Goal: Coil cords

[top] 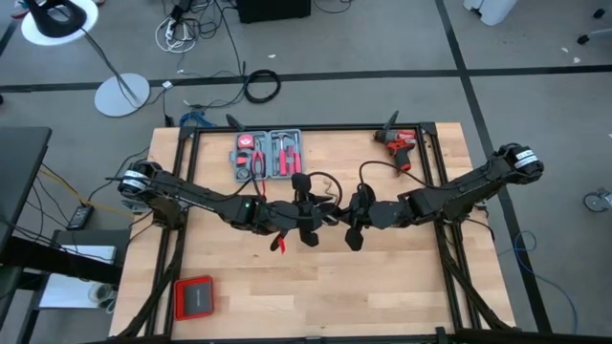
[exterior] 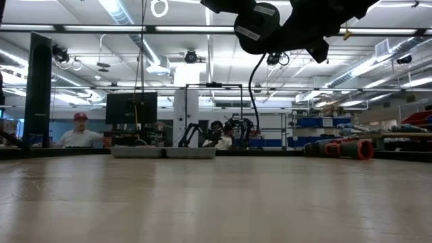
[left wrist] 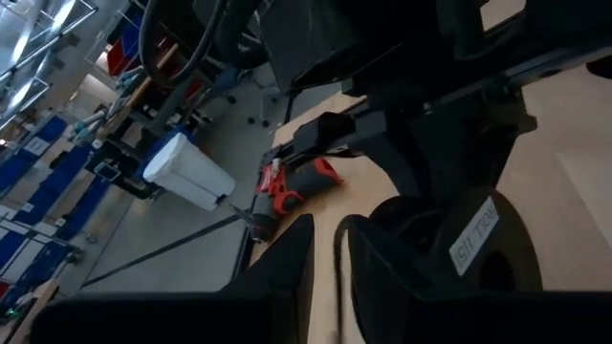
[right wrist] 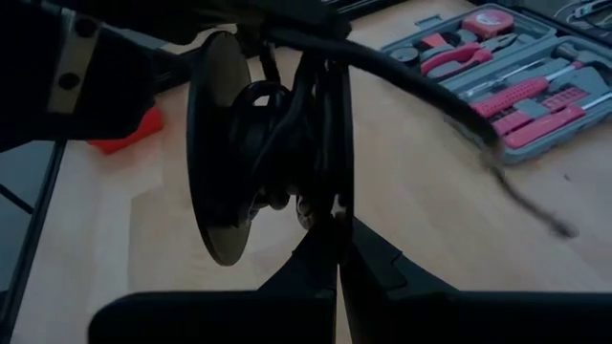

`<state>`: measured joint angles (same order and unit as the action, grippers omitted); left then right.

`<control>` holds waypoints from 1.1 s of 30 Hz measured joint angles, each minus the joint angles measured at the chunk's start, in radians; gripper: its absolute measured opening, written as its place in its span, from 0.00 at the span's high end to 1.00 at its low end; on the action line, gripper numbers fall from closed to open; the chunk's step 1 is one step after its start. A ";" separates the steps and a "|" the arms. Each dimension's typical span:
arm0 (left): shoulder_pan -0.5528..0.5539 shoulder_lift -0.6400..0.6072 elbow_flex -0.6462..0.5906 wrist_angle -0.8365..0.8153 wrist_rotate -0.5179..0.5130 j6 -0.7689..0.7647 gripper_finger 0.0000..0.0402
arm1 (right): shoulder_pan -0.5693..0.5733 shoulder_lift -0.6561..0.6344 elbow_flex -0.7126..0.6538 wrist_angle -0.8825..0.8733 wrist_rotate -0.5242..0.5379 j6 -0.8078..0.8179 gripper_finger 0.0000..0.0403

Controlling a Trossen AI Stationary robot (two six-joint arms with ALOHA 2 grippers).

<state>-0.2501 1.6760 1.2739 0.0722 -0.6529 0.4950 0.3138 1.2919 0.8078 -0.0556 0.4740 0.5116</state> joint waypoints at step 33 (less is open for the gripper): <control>-0.153 -0.007 -0.001 -0.077 -0.008 -0.213 0.82 | -0.027 -0.001 0.000 -0.051 0.034 -0.019 1.00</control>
<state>-0.4027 1.6688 1.2732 -0.0043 -0.6613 0.2819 0.2867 1.2908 0.8082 -0.1065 0.5085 0.4929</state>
